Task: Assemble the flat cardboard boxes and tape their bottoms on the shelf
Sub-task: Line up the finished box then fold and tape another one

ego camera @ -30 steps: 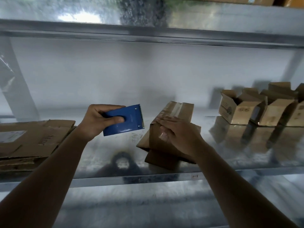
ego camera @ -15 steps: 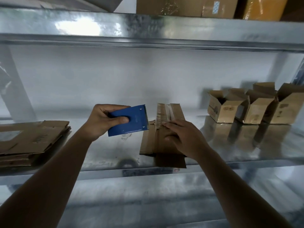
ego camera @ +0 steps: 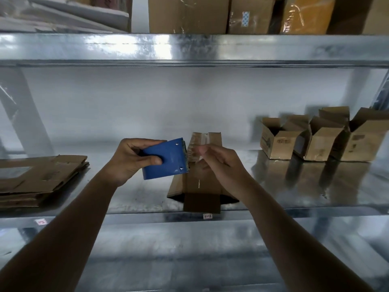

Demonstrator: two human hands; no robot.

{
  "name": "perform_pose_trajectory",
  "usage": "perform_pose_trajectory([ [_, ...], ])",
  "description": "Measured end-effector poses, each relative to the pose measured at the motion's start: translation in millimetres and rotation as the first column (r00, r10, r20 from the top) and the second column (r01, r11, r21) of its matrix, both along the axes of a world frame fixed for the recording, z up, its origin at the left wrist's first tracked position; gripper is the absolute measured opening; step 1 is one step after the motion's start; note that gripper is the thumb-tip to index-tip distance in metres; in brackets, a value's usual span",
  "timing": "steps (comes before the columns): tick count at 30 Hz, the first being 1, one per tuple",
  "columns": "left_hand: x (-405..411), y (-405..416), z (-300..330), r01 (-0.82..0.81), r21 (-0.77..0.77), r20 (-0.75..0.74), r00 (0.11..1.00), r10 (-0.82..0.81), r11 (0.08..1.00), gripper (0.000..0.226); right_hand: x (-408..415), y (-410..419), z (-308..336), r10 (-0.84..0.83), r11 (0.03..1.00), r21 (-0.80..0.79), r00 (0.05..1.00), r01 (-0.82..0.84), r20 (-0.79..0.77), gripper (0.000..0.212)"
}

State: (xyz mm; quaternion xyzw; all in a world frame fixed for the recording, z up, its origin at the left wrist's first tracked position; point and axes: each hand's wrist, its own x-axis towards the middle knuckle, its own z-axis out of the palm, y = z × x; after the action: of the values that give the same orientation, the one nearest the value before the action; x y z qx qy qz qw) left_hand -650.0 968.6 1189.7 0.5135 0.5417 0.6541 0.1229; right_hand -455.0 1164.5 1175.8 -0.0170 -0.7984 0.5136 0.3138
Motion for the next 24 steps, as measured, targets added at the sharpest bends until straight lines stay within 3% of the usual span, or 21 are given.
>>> perform_pose_trajectory([
  [3,4,-1,3,-0.007,-0.002,0.004,1.0,0.007,1.0,0.061,-1,-4,1,0.069,0.996,-0.049,0.997,-0.068,0.018,0.026],
  [8,9,-4,10,-0.011,0.011,0.011,1.0,0.011,1.0,0.058,-5,-9,2,0.134,0.974,-0.172,0.988,-0.147,-0.081,0.031],
  [13,15,-5,18,-0.006,0.007,0.01,1.0,0.006,1.0,0.057,-5,-10,5,0.147,0.968,-0.18,0.978,-0.173,-0.148,0.039],
  [17,19,-4,23,-0.001,-0.001,0.002,1.0,0.001,1.0,0.057,1,-6,6,0.151,0.967,-0.182,0.975,-0.18,-0.161,0.028],
  [22,25,-2,28,-0.008,-0.026,-0.006,1.0,0.007,1.0,0.06,13,-6,9,0.178,0.914,-0.347,0.976,-0.21,-0.123,0.018],
  [24,29,-1,30,-0.01,-0.038,-0.017,1.0,0.009,0.999,0.06,18,-7,11,0.168,0.883,-0.425,0.98,-0.199,-0.109,0.025],
])
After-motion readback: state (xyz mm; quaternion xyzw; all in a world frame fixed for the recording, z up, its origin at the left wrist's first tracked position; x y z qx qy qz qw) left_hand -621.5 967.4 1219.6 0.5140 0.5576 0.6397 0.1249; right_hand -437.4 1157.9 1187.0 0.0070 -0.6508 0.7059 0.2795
